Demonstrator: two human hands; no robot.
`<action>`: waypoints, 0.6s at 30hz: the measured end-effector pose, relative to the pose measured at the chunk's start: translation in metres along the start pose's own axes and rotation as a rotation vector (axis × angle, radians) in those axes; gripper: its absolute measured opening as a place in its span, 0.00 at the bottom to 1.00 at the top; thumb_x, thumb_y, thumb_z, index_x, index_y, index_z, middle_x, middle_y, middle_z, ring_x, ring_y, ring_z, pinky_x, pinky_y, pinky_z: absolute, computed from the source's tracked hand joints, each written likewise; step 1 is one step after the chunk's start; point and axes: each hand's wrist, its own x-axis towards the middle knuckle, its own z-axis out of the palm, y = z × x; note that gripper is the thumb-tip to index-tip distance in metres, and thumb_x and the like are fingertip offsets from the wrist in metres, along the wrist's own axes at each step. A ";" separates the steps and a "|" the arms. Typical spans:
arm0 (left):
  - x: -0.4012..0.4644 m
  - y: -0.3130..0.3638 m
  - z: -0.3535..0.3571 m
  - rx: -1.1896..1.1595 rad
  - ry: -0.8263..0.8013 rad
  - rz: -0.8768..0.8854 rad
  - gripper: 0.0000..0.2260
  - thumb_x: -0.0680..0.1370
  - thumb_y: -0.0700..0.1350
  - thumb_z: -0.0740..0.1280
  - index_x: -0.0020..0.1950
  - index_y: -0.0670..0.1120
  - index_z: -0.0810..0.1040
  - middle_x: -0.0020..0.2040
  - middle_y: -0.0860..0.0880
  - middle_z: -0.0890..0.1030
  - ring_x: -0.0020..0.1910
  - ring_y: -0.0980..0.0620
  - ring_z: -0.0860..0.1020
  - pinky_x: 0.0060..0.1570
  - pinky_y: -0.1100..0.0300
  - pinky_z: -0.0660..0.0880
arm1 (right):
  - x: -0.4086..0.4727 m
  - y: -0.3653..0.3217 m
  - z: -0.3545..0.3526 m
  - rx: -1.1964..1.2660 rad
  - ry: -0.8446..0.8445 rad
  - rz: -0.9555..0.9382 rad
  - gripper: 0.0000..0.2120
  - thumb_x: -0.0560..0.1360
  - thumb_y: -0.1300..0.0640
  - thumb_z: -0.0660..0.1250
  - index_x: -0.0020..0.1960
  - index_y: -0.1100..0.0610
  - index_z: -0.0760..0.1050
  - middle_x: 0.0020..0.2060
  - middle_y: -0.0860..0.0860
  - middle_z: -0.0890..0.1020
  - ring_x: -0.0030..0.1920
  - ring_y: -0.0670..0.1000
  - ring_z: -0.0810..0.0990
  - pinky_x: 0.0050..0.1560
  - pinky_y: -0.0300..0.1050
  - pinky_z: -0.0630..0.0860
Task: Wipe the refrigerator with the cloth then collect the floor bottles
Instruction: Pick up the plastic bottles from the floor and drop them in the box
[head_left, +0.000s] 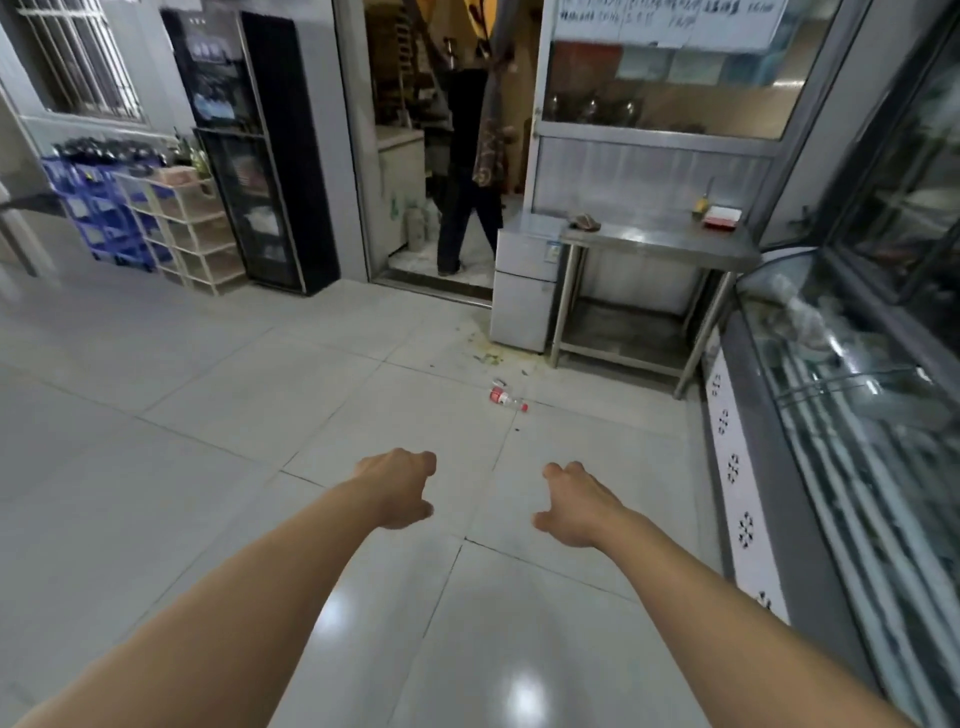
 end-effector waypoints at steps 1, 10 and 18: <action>0.019 -0.005 -0.005 0.004 -0.004 0.013 0.24 0.76 0.53 0.64 0.70 0.49 0.63 0.61 0.47 0.75 0.59 0.45 0.75 0.52 0.55 0.69 | 0.018 -0.002 -0.006 0.002 -0.001 0.013 0.28 0.76 0.48 0.64 0.71 0.57 0.60 0.66 0.57 0.64 0.65 0.58 0.68 0.61 0.50 0.71; 0.213 -0.049 -0.047 0.021 -0.004 0.056 0.24 0.77 0.53 0.64 0.70 0.50 0.63 0.63 0.48 0.74 0.61 0.46 0.74 0.53 0.55 0.69 | 0.216 -0.010 -0.065 0.040 -0.001 0.039 0.29 0.76 0.49 0.64 0.72 0.58 0.58 0.67 0.57 0.63 0.65 0.58 0.68 0.61 0.51 0.71; 0.365 -0.088 -0.092 -0.014 -0.012 0.050 0.24 0.77 0.52 0.64 0.71 0.49 0.62 0.63 0.47 0.74 0.60 0.46 0.74 0.53 0.55 0.69 | 0.381 -0.028 -0.126 -0.011 -0.019 0.028 0.31 0.76 0.47 0.64 0.73 0.57 0.57 0.71 0.58 0.61 0.65 0.57 0.69 0.59 0.50 0.71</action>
